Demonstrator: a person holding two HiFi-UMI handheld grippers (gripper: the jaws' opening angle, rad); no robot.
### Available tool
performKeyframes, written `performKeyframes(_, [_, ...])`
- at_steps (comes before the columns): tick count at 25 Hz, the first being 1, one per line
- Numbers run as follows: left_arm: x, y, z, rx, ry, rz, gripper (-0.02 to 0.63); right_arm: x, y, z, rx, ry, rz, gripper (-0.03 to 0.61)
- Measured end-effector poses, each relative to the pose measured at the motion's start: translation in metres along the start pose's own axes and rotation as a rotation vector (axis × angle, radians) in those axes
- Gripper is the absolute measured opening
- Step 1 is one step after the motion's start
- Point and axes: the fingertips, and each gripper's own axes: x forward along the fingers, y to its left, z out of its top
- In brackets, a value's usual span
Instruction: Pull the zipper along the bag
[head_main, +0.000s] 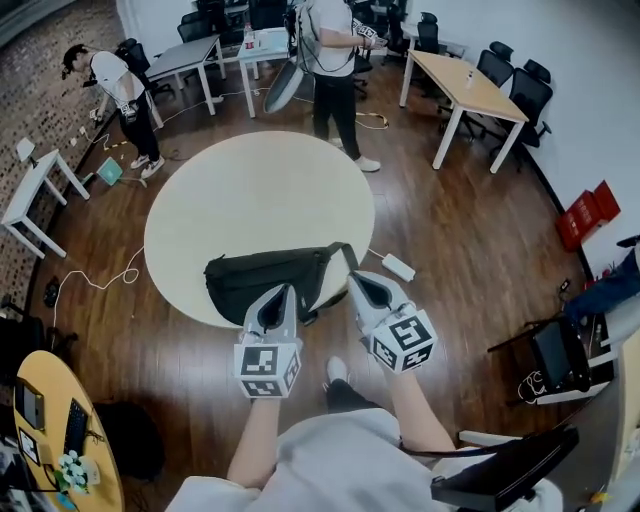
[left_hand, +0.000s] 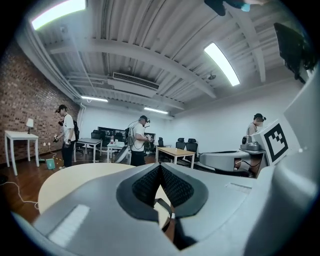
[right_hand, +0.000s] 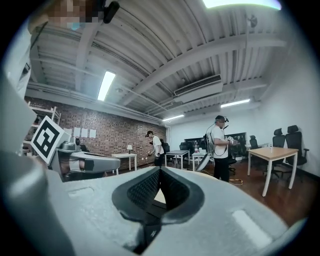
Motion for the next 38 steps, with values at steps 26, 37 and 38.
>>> performKeyframes(26, [0.213, -0.002, -0.233, -0.208, 0.598, 0.122, 0.017, 0.234, -0.166, -0.312, -0.123, 0.632, 0.287, -0.009])
performKeyframes(37, [0.261, 0.029, -0.297, -0.342, 0.735, 0.212, 0.183, 0.245, -0.172, -0.351, -0.101, 0.820, 0.408, -0.011])
performKeyframes(38, [0.264, 0.033, -0.300, -0.354, 0.741, 0.236, 0.189, 0.245, -0.171, -0.350, -0.099, 0.825, 0.410, -0.011])
